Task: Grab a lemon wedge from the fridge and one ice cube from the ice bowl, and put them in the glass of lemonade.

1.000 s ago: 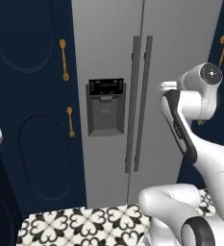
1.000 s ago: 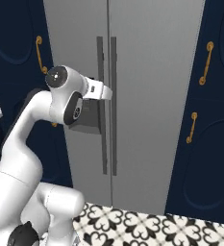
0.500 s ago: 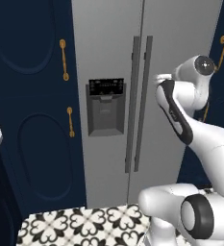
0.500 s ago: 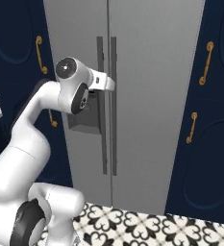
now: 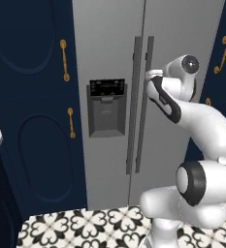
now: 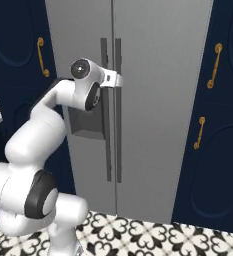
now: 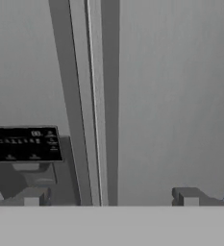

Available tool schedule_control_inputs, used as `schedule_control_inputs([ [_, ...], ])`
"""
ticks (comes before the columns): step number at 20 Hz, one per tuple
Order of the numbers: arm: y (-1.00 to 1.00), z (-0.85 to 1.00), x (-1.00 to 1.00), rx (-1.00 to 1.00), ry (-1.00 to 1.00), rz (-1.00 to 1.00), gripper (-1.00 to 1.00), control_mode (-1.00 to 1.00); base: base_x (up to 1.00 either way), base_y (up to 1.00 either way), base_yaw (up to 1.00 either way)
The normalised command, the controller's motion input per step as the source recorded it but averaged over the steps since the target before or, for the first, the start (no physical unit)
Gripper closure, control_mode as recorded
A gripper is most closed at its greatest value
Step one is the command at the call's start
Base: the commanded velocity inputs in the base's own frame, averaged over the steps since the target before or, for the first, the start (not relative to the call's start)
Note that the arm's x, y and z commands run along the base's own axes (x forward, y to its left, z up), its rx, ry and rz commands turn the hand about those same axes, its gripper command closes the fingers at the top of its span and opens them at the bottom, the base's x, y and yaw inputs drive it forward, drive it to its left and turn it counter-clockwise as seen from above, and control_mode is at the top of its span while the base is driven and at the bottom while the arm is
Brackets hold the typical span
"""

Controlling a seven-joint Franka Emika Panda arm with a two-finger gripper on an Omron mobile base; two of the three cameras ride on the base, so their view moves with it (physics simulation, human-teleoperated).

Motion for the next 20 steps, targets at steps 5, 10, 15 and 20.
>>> schedule_control_inputs([
  [5,-0.13,-0.13,0.67,0.00,-0.05,0.00,-1.00,-1.00,0.00,0.00,0.00],
  [10,-0.19,-0.13,0.67,0.00,-0.01,0.00,-1.00,-1.00,0.00,0.00,0.00],
  [15,-0.02,-0.22,0.77,0.00,0.00,0.00,-1.00,-1.00,0.00,0.00,0.00],
  [20,-0.07,-0.26,0.75,0.00,0.00,0.01,-1.00,-1.00,0.00,0.00,0.00],
])
